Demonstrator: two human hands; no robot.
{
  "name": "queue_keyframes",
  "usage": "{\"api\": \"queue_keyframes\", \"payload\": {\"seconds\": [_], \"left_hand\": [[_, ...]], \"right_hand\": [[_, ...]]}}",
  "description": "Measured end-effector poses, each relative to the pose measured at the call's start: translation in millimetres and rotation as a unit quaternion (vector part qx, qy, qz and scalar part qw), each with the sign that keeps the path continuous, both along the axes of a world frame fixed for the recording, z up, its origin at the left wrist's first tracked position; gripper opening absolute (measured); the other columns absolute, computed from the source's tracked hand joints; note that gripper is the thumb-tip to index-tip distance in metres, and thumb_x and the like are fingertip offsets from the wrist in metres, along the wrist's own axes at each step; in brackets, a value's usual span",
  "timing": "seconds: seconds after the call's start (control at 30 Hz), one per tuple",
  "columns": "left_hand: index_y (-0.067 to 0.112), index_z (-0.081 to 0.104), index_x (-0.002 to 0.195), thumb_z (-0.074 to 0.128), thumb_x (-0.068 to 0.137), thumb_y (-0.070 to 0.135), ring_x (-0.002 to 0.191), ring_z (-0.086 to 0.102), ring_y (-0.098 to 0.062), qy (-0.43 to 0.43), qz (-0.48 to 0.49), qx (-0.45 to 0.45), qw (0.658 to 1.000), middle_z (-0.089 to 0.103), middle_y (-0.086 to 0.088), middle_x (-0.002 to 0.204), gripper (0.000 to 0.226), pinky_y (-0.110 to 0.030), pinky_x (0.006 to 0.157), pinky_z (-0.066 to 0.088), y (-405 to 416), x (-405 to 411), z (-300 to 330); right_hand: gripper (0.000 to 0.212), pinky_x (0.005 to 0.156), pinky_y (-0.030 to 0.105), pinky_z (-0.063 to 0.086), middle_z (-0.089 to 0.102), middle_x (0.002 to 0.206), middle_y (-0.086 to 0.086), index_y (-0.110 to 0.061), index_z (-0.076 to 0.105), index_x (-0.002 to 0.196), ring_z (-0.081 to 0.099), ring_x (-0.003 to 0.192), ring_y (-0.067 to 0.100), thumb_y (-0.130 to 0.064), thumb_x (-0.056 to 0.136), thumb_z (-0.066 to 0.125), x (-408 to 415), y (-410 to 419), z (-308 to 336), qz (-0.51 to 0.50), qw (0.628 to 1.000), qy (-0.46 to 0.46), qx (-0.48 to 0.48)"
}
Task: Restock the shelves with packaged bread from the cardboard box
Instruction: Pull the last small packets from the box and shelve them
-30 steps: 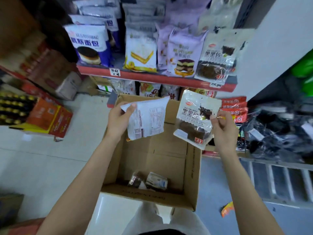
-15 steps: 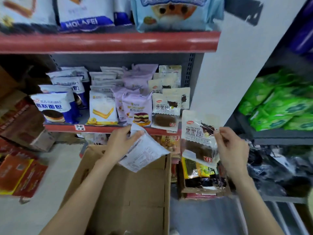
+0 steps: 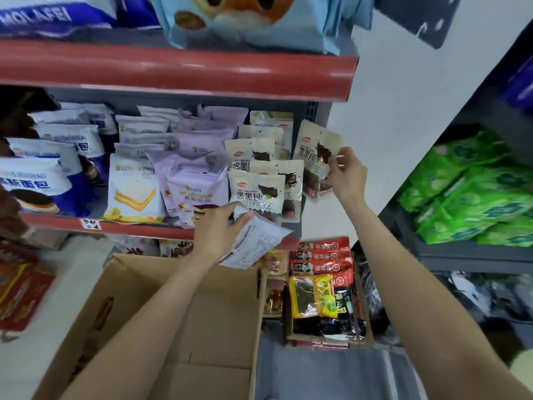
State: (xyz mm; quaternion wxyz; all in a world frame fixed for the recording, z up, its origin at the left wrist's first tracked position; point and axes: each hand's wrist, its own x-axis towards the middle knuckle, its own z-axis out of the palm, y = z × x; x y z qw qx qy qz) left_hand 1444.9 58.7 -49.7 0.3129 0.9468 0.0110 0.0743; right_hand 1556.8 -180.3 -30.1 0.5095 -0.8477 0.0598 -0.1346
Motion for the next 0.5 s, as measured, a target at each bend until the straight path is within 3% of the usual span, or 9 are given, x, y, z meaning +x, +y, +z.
{"api": "queue_keyframes", "payload": {"seconds": [0.07, 0.13, 0.23, 0.33, 0.4, 0.5], "left_hand": [[0.026, 0.068, 0.090, 0.056, 0.088, 0.048, 0.057, 0.058, -0.020, -0.002, 0.014, -0.001, 1.000, 0.060, -0.006, 0.058, 0.025, -0.030, 0.052, 0.038, 3.6, 3.9, -5.3], [0.025, 0.069, 0.092, 0.051, 0.086, 0.055, 0.059, 0.060, -0.021, -0.011, 0.018, -0.009, 1.000, 0.063, -0.006, 0.061, 0.035, -0.035, 0.054, 0.044, 6.7, 5.0, -9.2], [0.025, 0.069, 0.091, 0.043, 0.082, 0.061, 0.058, 0.059, -0.021, -0.027, 0.021, -0.014, 0.999, 0.063, -0.005, 0.060, 0.046, -0.035, 0.053, 0.043, 11.5, 4.3, -12.1], [0.021, 0.070, 0.093, 0.054, 0.085, 0.051, 0.054, 0.056, -0.021, -0.037, 0.022, -0.002, 0.999, 0.061, -0.006, 0.057, 0.035, -0.032, 0.052, 0.040, 13.8, 2.6, -10.6], [0.020, 0.071, 0.095, 0.059, 0.086, 0.045, 0.052, 0.054, -0.019, -0.037, 0.023, -0.004, 0.999, 0.060, -0.005, 0.056, 0.029, -0.030, 0.051, 0.037, 14.6, 0.7, -9.3], [0.018, 0.071, 0.098, 0.063, 0.086, 0.040, 0.048, 0.047, -0.011, -0.038, 0.026, -0.022, 0.999, 0.054, 0.001, 0.054, 0.026, -0.026, 0.049, 0.034, 16.0, -2.7, -7.1]], "right_hand": [[0.007, 0.055, 0.033, 0.058, 0.061, 0.088, 0.009, -0.010, 0.054, 0.094, 0.061, 0.056, 0.016, -0.009, 0.096, 0.047, 14.2, 12.3, -13.1, 0.005, 0.997, 0.024, 0.077], [0.009, 0.066, 0.045, 0.057, 0.063, 0.085, 0.013, -0.012, 0.052, 0.089, 0.062, 0.063, 0.026, -0.010, 0.095, 0.046, 24.5, 20.4, -27.3, -0.031, 0.995, 0.023, 0.091], [0.012, 0.067, 0.033, 0.051, 0.065, 0.088, 0.013, -0.004, 0.055, 0.093, 0.057, 0.071, 0.024, -0.010, 0.096, 0.045, 27.7, 24.7, -38.4, -0.125, 0.988, -0.009, 0.086], [0.015, 0.065, 0.017, 0.038, 0.064, 0.094, 0.011, 0.000, 0.055, 0.101, 0.054, 0.079, 0.020, -0.011, 0.096, 0.045, 28.3, 29.7, -51.1, -0.060, 0.996, 0.012, 0.058], [0.020, 0.070, 0.015, 0.036, 0.064, 0.107, 0.012, -0.002, 0.054, 0.111, 0.057, 0.092, 0.021, -0.015, 0.097, 0.046, 29.9, 30.5, -57.7, -0.014, 0.996, 0.063, 0.062], [0.031, 0.090, 0.022, 0.041, 0.058, 0.124, 0.006, -0.008, 0.050, 0.126, 0.054, 0.112, 0.018, -0.020, 0.097, 0.047, 24.4, 25.0, -54.0, -0.013, 0.984, 0.078, 0.159]]}}
